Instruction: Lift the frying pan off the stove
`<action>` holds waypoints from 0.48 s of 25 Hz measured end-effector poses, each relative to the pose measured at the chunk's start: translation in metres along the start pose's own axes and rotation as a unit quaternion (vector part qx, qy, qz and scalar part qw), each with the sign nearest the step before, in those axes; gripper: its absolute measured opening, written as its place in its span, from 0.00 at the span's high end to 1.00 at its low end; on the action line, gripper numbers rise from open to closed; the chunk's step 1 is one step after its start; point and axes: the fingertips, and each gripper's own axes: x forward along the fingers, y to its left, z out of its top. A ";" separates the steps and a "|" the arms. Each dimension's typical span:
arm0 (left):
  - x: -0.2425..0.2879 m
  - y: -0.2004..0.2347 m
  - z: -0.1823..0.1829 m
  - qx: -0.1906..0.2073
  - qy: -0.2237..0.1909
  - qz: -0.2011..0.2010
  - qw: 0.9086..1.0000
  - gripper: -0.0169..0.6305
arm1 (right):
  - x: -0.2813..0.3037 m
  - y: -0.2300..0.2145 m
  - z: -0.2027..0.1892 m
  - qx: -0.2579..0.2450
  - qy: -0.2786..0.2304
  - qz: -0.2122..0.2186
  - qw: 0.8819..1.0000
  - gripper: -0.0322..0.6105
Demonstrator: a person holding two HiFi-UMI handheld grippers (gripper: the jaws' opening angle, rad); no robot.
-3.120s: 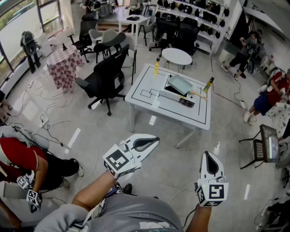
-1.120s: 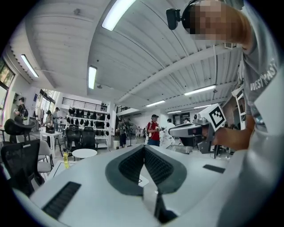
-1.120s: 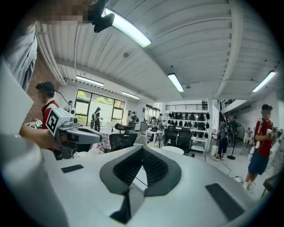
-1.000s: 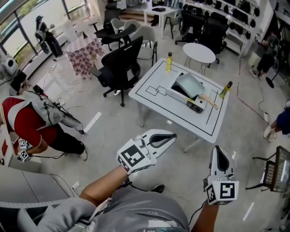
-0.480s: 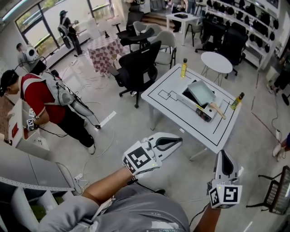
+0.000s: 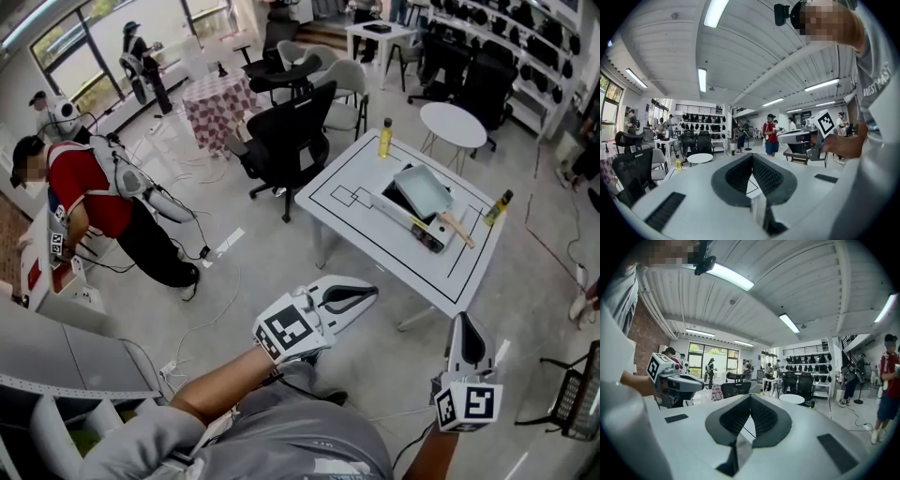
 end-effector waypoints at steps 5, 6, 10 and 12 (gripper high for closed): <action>0.012 0.021 -0.001 -0.009 -0.015 -0.031 0.999 0.98 | 0.012 0.001 0.005 -0.004 0.015 -0.030 0.999 0.93; 0.014 0.026 0.001 -0.010 -0.020 -0.037 0.999 0.98 | 0.015 0.002 0.008 -0.009 0.016 -0.034 0.999 0.93; 0.022 0.047 0.010 -0.007 -0.040 -0.061 0.997 0.98 | 0.031 0.002 0.020 -0.016 0.023 -0.064 0.998 0.93; 0.025 0.058 0.014 -0.005 -0.046 -0.068 0.997 0.98 | 0.039 0.004 0.024 -0.022 0.021 -0.072 0.997 0.93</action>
